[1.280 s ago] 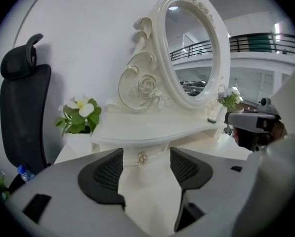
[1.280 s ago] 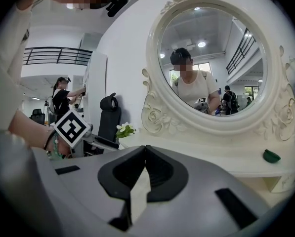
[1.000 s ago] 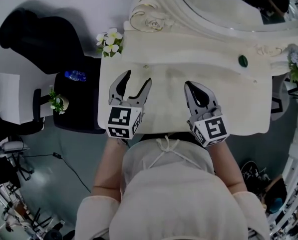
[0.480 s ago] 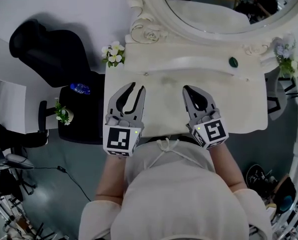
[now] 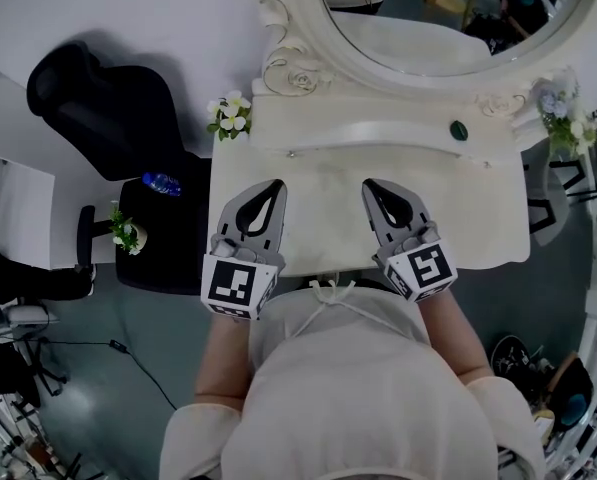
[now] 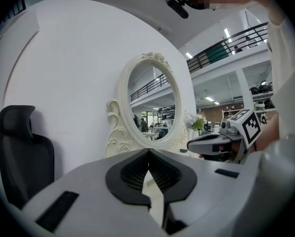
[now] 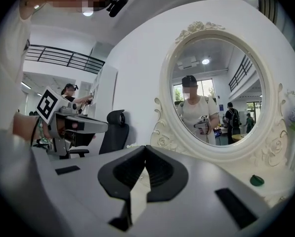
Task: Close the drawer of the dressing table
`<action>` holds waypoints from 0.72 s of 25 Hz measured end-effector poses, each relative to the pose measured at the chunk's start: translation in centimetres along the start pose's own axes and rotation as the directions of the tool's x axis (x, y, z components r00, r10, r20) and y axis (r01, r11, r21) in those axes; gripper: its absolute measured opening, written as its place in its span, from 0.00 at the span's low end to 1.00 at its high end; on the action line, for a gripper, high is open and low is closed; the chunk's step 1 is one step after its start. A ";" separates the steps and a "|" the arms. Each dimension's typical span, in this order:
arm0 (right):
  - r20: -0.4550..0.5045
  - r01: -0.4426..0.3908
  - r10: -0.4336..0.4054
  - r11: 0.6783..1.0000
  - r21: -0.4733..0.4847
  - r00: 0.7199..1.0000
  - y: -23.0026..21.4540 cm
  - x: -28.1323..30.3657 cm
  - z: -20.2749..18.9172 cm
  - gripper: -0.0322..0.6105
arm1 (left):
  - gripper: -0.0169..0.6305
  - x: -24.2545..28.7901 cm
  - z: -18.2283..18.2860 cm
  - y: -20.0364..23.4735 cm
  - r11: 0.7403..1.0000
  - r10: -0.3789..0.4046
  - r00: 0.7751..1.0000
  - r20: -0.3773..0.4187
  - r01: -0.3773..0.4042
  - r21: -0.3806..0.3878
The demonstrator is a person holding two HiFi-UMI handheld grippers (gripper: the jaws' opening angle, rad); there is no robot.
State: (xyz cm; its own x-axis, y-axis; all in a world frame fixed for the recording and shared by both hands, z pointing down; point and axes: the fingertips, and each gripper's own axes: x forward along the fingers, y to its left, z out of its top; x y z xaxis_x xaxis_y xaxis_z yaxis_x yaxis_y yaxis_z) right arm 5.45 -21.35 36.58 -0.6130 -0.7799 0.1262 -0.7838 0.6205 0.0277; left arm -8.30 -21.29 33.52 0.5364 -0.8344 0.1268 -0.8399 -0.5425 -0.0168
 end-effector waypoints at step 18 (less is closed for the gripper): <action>0.005 -0.007 0.007 0.999 -0.037 1.000 0.0 -0.9 1.0 0.05 | 0.06 -0.4 0.4 -1.0 0.997 -0.058 0.998 -0.001 0.058 -0.048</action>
State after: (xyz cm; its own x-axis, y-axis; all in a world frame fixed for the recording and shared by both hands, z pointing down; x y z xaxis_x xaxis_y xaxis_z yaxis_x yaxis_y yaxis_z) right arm 5.91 -20.71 35.46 -0.6191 -0.7759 0.1217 -0.7753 0.6285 0.0631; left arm -7.66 -20.43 33.06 0.5838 -0.8016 0.1289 -0.8106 -0.5843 0.0378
